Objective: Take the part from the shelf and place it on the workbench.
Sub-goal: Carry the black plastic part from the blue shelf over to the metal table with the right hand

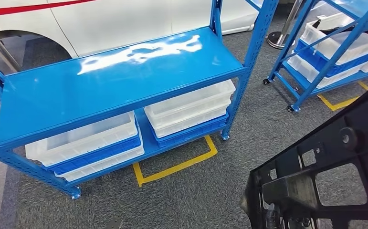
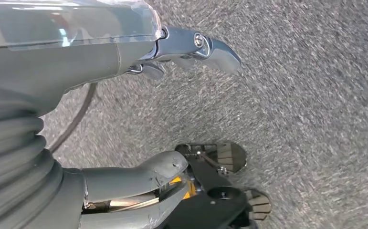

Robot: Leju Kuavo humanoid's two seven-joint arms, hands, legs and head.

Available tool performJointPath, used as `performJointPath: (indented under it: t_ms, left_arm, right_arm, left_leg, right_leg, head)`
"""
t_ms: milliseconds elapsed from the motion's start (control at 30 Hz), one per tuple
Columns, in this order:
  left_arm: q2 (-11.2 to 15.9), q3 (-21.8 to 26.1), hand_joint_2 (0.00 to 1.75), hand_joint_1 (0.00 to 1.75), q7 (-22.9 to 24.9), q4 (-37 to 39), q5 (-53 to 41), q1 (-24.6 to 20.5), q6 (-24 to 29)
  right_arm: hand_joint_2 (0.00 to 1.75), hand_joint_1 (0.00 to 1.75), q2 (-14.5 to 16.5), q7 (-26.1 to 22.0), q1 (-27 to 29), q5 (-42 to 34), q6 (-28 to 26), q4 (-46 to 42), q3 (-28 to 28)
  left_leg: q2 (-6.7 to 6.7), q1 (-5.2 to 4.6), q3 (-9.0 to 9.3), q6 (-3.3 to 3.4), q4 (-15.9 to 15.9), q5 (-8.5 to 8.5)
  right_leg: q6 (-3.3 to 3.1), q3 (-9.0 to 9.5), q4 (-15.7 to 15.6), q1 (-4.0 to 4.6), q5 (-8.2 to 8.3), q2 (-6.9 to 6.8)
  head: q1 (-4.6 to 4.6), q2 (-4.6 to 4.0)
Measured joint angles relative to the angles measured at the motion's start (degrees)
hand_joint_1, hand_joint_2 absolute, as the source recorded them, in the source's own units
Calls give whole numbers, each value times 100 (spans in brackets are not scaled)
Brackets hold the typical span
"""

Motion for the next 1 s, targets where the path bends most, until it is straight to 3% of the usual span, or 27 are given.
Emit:
performJointPath:
  t_ms: [33, 100, 167, 200, 233, 300, 367, 400, 467, 533, 567, 633, 667, 700, 733, 800, 867, 900, 933, 967, 1000]
  left_arm:
    - [-5, 0, 175, 0, 4, 0, -1, 0, 0]
    - [-10, 0, 175, 0, 26, 0, -3, 8, -1]
    - [-10, 1, 175, 0, 62, 0, -7, 27, -2]
    - [-9, 1, 175, 0, 76, 0, -9, 32, -2]
    - [-9, 2, 175, 0, 83, 0, -9, 31, -2]
    - [-13, 2, 175, 0, 85, 0, -10, 21, -2]
    - [-16, 2, 175, 0, 89, 0, -15, 13, -3]
    - [-16, 2, 175, 0, 92, 0, -19, 7, -4]
    - [-17, 1, 175, 0, 93, 0, -27, -8, -14]
    - [-18, -2, 175, 0, 82, 0, -27, -18, -22]
    - [-18, -2, 175, 0, 75, 0, -27, -16, -22]
    - [-17, -2, 175, 0, 66, 0, -27, 7, -22]
    - [-17, -2, 175, 0, 65, 0, -26, 23, -22]
    - [-17, -2, 175, 0, 65, 0, -23, 37, -21]
    - [-17, -2, 175, 0, 67, 0, -19, 46, -19]
    - [-17, -1, 175, 0, 73, 1, -11, 51, -14]
    - [-9, 4, 175, 0, 80, 2, -7, 55, -7]
    - [-5, 9, 175, 0, 85, 2, -6, 56, -4]
    - [-2, 17, 175, 0, 93, 2, -4, 56, -1]
    - [-2, 25, 175, 0, 104, 2, -1, 54, 3]
    - [-4, 32, 175, 0, 114, 2, 2, 50, 7]
  right_arm:
    - [175, 175, 0, 2, 16, -1, -7, 2, 1]
    - [175, 175, 1, 12, 27, -2, -32, 9, 2]
    - [175, 175, 2, 30, 29, -8, -60, 19, 5]
    - [175, 175, 2, 37, 34, -13, -68, 25, 7]
    - [175, 175, 2, 43, 39, -17, -72, 29, 7]
    - [175, 175, 2, 48, 42, -23, -71, 36, 8]
    - [175, 175, 2, 54, 42, -24, -69, 37, 10]
    - [175, 175, 2, 61, 43, -25, -70, 38, 11]
    - [175, 175, 2, 92, 50, -26, -83, 38, 20]
    - [175, 175, 1, 140, 61, -33, -104, 39, 35]
    - [175, 175, -1, 166, 60, -42, -119, 41, 43]
    - [175, 175, -4, 214, 52, -66, -153, 54, 61]
    - [175, 175, -4, 233, 48, -78, -167, 65, 69]
    - [175, 175, -4, 246, 47, -88, -178, 77, 76]
    - [175, 175, -4, 257, 48, -97, -183, 91, 83]
    - [175, 175, -4, 272, 45, -110, -190, 111, 101]
    - [175, 175, -7, 290, 28, -115, -204, 123, 117]
    - [175, 175, -10, 303, 19, -118, -219, 128, 121]
    - [175, 175, -13, 321, 12, -122, -238, 132, 126]
    - [175, 175, -18, 338, 11, -128, -257, 134, 137]
    - [175, 175, -24, 350, 20, -134, -275, 136, 147]
  left_leg:
    - [86, 14, 9, 22, -48, 33]
    - [270, 12, 15, 58, -98, 68]
    - [467, -2, -5, 69, -89, 65]
    - [564, -5, -15, 66, -79, 61]
    - [651, -5, -22, 58, -67, 53]
    - [796, -5, -17, 25, -39, 25]
    - [903, -29, 0, -30, -13, -10]
    - [947, -41, 13, -59, -6, -20]
    - [1030, -49, 39, -118, -11, -28]
    - [889, -27, 13, -176, 99, -147]
    - [739, -15, -68, -197, 299, -298]
    - [466, -1, -392, -213, 1033, -707]
    - [421, -1, -562, -218, 1403, -849]
    - [404, -1, -669, -220, 1629, -887]
    - [398, 1, -672, -217, 1625, -798]
    - [282, 10, -390, -192, 985, -378]
    - [-34, 31, -109, -157, 308, -113]
    - [-151, 31, -57, -141, 153, -87]
    - [-183, 22, -54, -125, 124, -101]
    - [-117, 16, -49, -97, 105, -85]
    - [-37, 18, -37, -56, 77, -58]
  right_leg:
    - [28, -52, 93, 12, -71, -149]
    - [71, -296, 609, 18, -399, -514]
    - [119, -599, 1299, -14, -713, -623]
    - [140, -650, 1453, -30, -738, -639]
    - [154, -583, 1385, -41, -655, -659]
    - [151, -145, 665, -47, -341, -802]
    - [95, 214, 42, -9, -175, -1002]
    - [59, 267, -69, 15, -174, -1048]
    - [-12, 251, -80, 38, -158, -957]
    - [-92, 248, -130, 14, -115, -852]
    - [-131, 247, -156, -4, -90, -800]
    - [-175, 213, -161, -8, -64, -680]
    - [-183, 193, -149, -4, -59, -608]
    - [-187, 177, -132, 1, -56, -530]
    - [-187, 167, -112, 3, -55, -449]
    - [-177, 155, -68, 1, -61, -286]
    - [-130, 111, -13, 7, -60, -137]
    - [-91, 78, 4, 0, -48, -70]
    - [-42, 46, 7, -8, -27, 1]
    - [6, 19, -6, -24, 1, 77]
    - [41, 0, 3, -33, 5, 64]
  head:
    - [7, 1]
    - [21, 0]
    - [25, 0]
    - [24, -1]
    - [25, -1]
    - [25, 0]
    - [22, 0]
    - [22, -1]
    - [20, 0]
    - [17, 1]
    - [16, 1]
    - [13, 1]
    - [13, 1]
    - [13, 0]
    - [13, 0]
    - [13, 0]
    - [14, 0]
    - [15, 0]
    - [15, 1]
    - [15, 0]
    - [16, 1]
